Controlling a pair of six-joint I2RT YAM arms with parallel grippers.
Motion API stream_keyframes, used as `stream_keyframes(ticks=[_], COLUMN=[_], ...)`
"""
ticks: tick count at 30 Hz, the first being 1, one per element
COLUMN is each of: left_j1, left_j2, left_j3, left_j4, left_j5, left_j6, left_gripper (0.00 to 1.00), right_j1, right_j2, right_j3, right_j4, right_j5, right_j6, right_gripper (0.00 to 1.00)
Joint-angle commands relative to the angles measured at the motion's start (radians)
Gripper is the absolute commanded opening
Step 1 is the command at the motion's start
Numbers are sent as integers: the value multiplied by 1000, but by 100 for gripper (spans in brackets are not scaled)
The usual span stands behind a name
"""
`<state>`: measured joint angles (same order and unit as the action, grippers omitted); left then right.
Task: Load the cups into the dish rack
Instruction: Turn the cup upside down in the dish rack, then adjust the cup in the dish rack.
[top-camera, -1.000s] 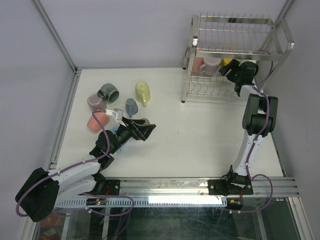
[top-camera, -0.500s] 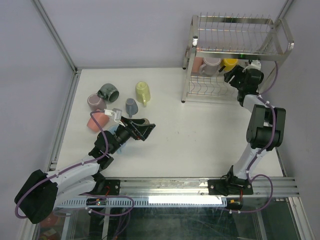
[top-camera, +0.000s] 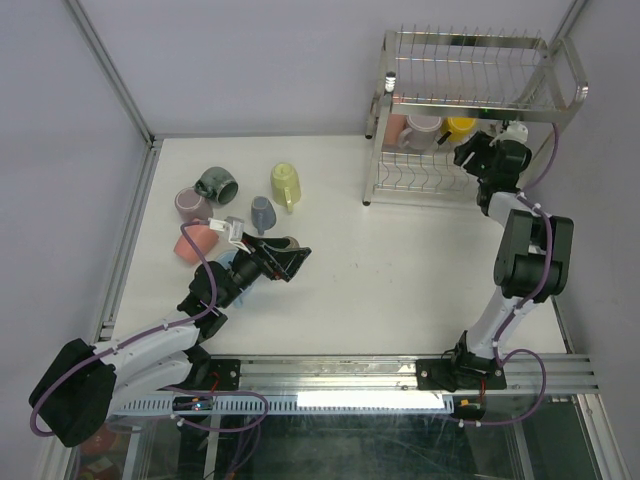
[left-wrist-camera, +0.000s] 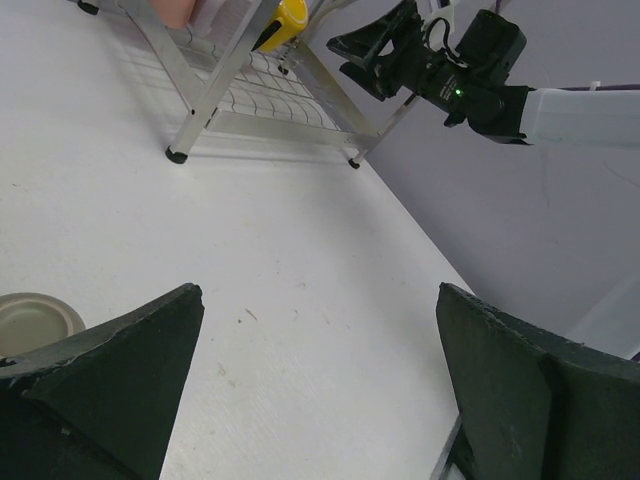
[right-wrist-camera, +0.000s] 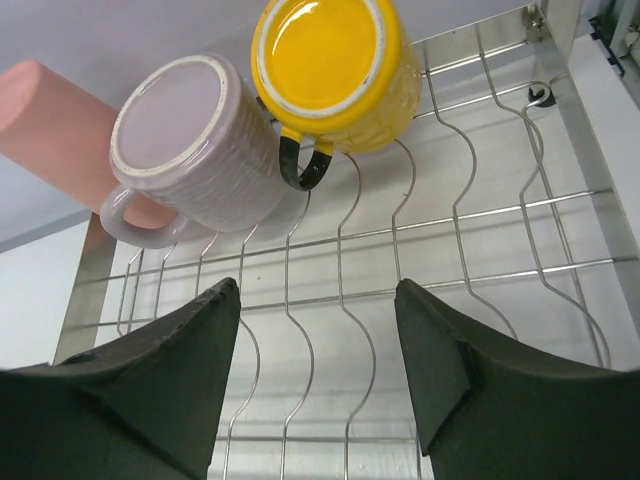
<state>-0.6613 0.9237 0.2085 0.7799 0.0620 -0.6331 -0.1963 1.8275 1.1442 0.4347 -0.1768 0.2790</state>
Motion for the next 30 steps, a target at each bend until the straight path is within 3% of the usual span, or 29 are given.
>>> stream_keyframes(ticks=[1,10,18,30], left_j1=[-1,-1,-1,0], left_j2=[9,30,52,74], left_j3=[10,23,40,58], left_j4=[55,49,47,40], left_j5=[16,14,23,25], left_j6=[19,20,13,6], left_gripper=[99,99,99,99], right_j1=[-3,79,124,135], right_j2=[62,177,260,376], right_j3=[82,162,303,464], right_j4=[145,209,53,-40], right_j5=[-28,85,263,295], right_j6=[77,82,112,114], right_gripper=[66,61,56,51])
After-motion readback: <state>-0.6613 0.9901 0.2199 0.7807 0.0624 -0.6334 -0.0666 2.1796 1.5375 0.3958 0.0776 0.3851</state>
